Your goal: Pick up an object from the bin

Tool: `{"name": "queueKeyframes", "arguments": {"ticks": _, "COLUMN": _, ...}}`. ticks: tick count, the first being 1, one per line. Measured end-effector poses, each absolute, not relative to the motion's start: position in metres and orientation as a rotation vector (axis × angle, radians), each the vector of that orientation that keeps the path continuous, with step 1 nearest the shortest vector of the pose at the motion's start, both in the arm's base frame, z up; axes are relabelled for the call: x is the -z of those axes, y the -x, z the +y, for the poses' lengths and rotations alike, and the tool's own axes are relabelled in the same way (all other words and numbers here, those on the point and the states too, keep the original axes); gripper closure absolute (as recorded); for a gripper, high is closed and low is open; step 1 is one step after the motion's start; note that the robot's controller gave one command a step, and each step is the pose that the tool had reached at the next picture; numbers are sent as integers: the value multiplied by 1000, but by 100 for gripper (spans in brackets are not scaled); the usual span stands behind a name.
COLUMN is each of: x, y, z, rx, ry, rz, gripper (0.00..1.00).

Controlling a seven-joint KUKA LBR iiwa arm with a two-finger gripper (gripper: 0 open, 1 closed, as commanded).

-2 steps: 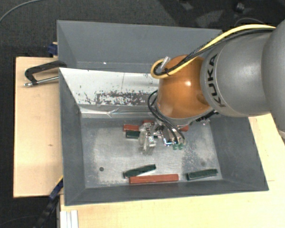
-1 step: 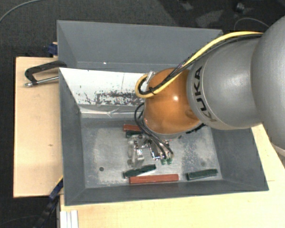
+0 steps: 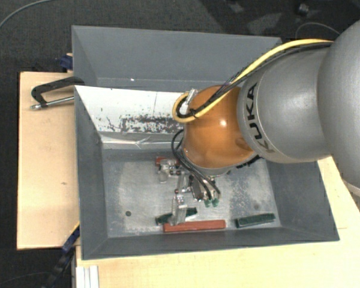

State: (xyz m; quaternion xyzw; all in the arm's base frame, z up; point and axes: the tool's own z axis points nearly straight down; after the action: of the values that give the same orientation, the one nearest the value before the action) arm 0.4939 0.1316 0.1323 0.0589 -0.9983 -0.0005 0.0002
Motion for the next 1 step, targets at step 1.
{"name": "queueKeyframes", "arguments": {"ticks": 1, "x": -68, "y": -498, "z": 85, "rx": -2, "ry": -326, "rz": -3119, "gripper": 0}}
